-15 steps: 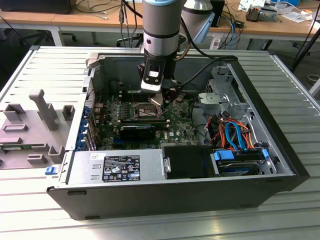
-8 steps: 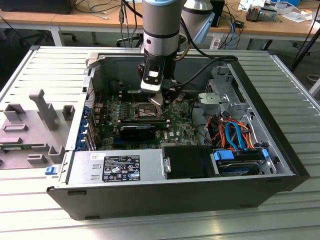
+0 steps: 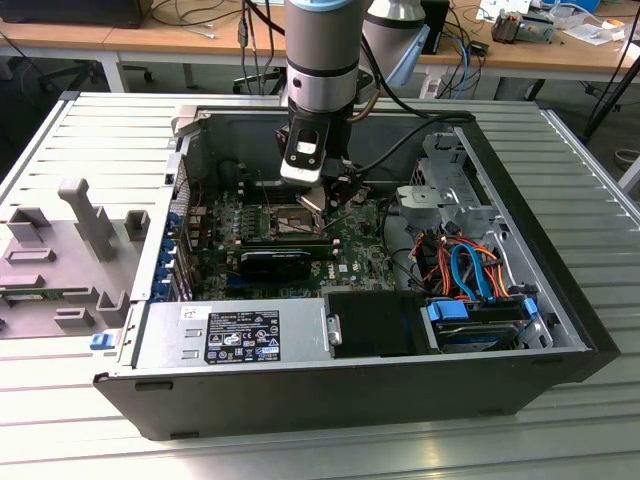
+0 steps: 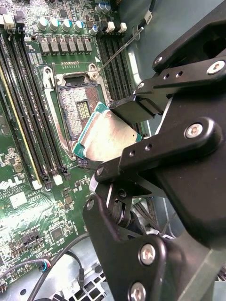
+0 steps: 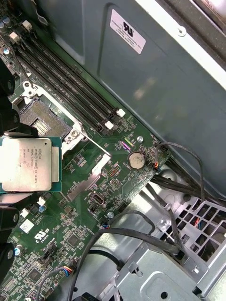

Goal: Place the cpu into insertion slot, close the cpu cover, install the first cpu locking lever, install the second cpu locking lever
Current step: 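Place the cpu into insertion slot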

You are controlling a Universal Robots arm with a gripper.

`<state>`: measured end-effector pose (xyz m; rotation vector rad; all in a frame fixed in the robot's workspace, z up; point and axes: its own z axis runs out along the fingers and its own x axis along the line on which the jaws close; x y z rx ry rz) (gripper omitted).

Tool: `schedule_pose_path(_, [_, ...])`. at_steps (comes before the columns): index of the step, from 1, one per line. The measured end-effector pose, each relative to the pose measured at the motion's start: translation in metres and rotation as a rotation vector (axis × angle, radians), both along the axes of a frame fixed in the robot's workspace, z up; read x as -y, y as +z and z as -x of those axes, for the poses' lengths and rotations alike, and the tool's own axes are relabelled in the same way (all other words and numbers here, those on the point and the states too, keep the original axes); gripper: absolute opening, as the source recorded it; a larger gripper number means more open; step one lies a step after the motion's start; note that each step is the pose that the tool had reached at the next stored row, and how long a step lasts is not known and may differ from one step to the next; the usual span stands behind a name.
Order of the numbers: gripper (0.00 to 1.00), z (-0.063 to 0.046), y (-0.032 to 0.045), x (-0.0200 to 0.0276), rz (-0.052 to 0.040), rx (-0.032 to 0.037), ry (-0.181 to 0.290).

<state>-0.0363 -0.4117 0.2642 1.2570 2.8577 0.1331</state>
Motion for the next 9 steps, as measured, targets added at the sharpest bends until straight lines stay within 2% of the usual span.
schedule_pose_path(9, [0.55,0.0,0.0,0.0,0.0,0.0,-0.009])
